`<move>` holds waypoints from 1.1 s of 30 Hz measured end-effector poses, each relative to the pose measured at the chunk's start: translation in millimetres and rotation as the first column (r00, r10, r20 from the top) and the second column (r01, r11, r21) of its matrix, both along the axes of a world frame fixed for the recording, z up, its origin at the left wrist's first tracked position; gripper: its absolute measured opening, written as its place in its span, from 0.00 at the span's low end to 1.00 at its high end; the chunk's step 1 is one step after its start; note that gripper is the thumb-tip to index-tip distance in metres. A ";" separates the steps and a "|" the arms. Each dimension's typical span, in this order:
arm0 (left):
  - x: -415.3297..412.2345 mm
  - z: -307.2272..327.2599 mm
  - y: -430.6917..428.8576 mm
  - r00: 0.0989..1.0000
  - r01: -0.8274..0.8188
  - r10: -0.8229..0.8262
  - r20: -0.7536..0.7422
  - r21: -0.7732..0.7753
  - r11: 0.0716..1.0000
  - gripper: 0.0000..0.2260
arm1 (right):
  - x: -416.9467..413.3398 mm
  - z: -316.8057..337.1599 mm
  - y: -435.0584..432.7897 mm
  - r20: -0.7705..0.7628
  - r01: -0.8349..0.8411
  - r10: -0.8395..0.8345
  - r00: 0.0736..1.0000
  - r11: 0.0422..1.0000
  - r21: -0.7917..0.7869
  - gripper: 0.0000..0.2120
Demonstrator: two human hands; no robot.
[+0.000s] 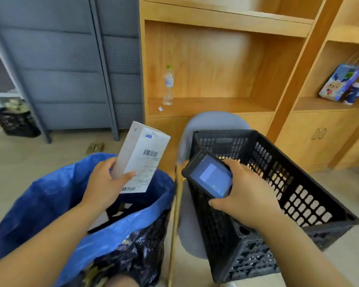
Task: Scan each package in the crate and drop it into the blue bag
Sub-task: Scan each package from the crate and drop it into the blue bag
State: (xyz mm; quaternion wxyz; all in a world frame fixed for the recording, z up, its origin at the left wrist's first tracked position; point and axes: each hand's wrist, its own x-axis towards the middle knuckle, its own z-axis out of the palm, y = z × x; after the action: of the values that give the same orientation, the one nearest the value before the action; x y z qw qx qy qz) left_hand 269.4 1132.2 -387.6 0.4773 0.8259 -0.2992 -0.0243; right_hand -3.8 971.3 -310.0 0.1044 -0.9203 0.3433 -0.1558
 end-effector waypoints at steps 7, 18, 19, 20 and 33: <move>33.0 -33.3 33.8 0.982 -0.176 0.185 -0.038 0.175 0.969 0.23 | 37.9 -13.2 22.7 -0.037 -0.089 0.090 0.995 0.996 0.022 0.37; -8.3 -31.5 -2.1 0.978 0.179 -0.146 -0.149 0.244 0.953 0.02 | 5.3 1.2 -0.4 -0.052 0.037 -0.035 0.998 0.999 0.032 0.42; -15.2 -24.6 -12.0 0.973 0.210 -0.179 -0.145 0.238 0.948 0.02 | -2.5 3.1 -5.9 -0.045 0.059 -0.057 0.997 0.998 0.029 0.43; -21.7 -17.6 -20.1 0.968 0.238 -0.210 -0.140 0.228 0.944 0.02 | -8.8 4.6 -11.1 -0.038 0.077 -0.076 0.996 0.997 0.024 0.44; -121.8 22.6 -201.3 0.657 0.660 -0.747 0.102 0.400 0.636 0.06 | -119.6 1.4 -99.1 -0.012 0.347 -0.348 0.938 0.937 -0.028 0.42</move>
State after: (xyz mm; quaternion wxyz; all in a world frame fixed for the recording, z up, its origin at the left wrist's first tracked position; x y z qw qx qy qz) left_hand 147.6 930.9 -365.0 0.2414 0.7042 -0.6503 -0.1514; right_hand -123.4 872.3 -308.6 0.0609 -0.8477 0.4992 -0.1686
